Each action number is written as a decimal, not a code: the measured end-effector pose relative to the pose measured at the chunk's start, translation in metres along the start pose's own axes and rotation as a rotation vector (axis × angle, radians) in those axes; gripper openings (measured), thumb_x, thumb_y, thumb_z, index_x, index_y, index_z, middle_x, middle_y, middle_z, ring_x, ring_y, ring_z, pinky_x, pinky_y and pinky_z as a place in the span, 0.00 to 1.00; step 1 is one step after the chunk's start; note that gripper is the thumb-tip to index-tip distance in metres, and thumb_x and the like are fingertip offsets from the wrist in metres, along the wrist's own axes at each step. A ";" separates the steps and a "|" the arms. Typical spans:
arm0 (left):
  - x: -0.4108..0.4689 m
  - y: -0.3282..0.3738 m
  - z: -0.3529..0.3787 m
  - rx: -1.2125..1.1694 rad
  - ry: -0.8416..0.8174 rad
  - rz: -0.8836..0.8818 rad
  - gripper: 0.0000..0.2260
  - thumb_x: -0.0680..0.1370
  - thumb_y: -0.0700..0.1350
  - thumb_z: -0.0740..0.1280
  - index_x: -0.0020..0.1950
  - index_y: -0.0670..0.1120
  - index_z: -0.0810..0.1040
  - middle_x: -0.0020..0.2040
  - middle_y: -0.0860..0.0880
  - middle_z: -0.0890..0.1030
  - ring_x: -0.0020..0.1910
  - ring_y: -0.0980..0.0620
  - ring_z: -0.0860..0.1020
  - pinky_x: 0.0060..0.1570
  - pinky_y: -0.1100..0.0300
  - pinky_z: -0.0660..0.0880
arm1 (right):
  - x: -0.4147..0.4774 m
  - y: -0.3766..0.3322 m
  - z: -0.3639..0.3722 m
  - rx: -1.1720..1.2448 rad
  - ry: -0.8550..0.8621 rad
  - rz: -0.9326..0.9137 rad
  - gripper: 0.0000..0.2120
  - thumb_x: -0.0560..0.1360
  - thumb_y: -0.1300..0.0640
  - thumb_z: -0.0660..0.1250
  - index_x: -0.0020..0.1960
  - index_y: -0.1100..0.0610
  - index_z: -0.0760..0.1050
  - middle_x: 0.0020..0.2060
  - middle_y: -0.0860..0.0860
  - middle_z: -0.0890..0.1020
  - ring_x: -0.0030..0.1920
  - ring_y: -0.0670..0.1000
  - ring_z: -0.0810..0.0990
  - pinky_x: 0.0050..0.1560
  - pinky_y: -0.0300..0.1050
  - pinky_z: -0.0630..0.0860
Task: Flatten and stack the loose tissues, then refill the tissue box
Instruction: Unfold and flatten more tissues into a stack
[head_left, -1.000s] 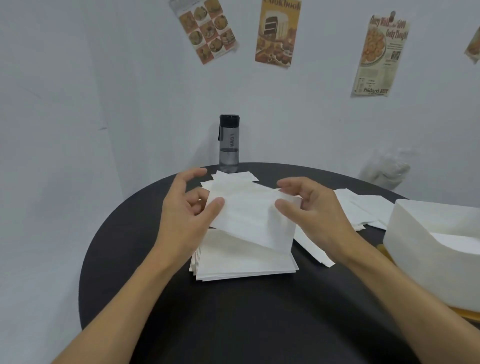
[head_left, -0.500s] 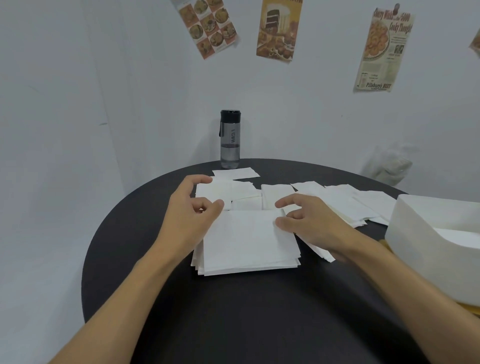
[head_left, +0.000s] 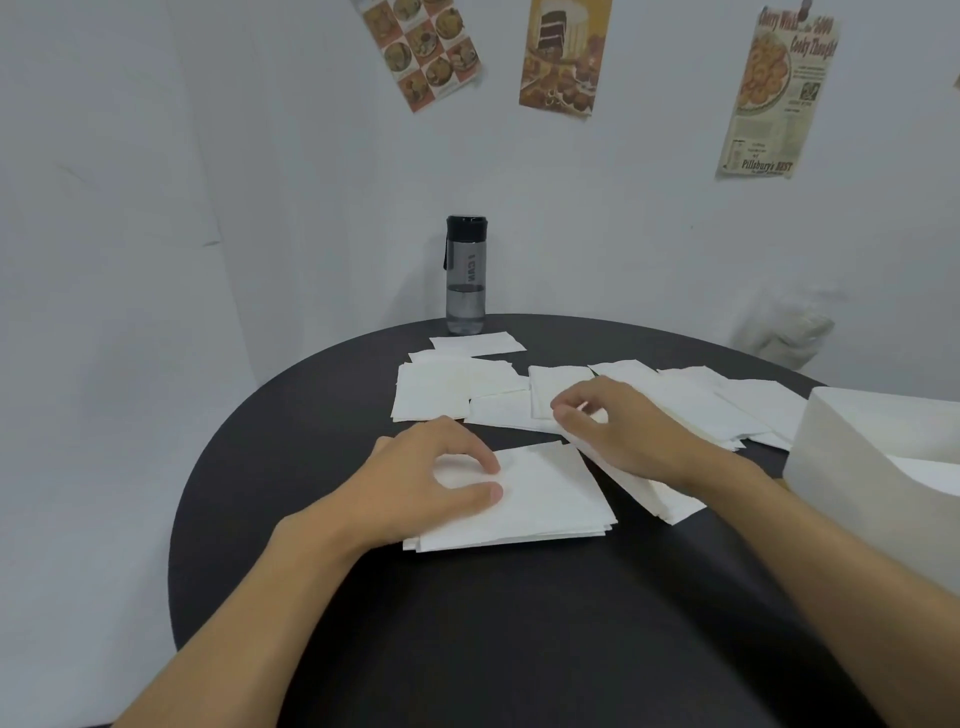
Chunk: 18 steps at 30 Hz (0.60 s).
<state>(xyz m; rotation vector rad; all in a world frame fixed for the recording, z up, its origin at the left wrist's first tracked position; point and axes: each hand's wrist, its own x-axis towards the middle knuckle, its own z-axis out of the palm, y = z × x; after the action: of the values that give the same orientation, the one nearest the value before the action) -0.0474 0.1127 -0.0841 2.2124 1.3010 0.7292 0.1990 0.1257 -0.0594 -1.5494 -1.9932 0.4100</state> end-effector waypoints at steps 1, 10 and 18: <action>0.000 0.000 -0.001 0.002 0.006 0.002 0.15 0.67 0.67 0.68 0.50 0.64 0.81 0.56 0.71 0.75 0.61 0.69 0.73 0.73 0.48 0.62 | 0.009 0.000 0.001 -0.047 -0.004 -0.020 0.09 0.82 0.51 0.61 0.53 0.51 0.80 0.53 0.38 0.77 0.60 0.45 0.73 0.63 0.47 0.68; 0.001 -0.007 0.000 0.016 0.019 0.018 0.10 0.72 0.63 0.70 0.51 0.65 0.80 0.58 0.70 0.74 0.63 0.68 0.70 0.73 0.50 0.58 | 0.091 0.011 0.017 0.264 -0.111 0.284 0.24 0.85 0.46 0.48 0.66 0.56 0.76 0.64 0.52 0.75 0.60 0.51 0.70 0.60 0.45 0.61; 0.003 -0.010 0.000 0.023 0.025 0.023 0.08 0.74 0.60 0.72 0.51 0.64 0.80 0.58 0.70 0.74 0.64 0.69 0.69 0.73 0.53 0.56 | 0.117 0.013 0.022 0.294 -0.164 0.337 0.29 0.84 0.42 0.46 0.64 0.57 0.79 0.61 0.54 0.78 0.65 0.54 0.70 0.68 0.50 0.61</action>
<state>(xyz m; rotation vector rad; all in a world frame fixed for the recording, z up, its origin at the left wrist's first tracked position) -0.0525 0.1198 -0.0899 2.2462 1.3040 0.7562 0.1769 0.2434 -0.0551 -1.7018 -1.6888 0.9474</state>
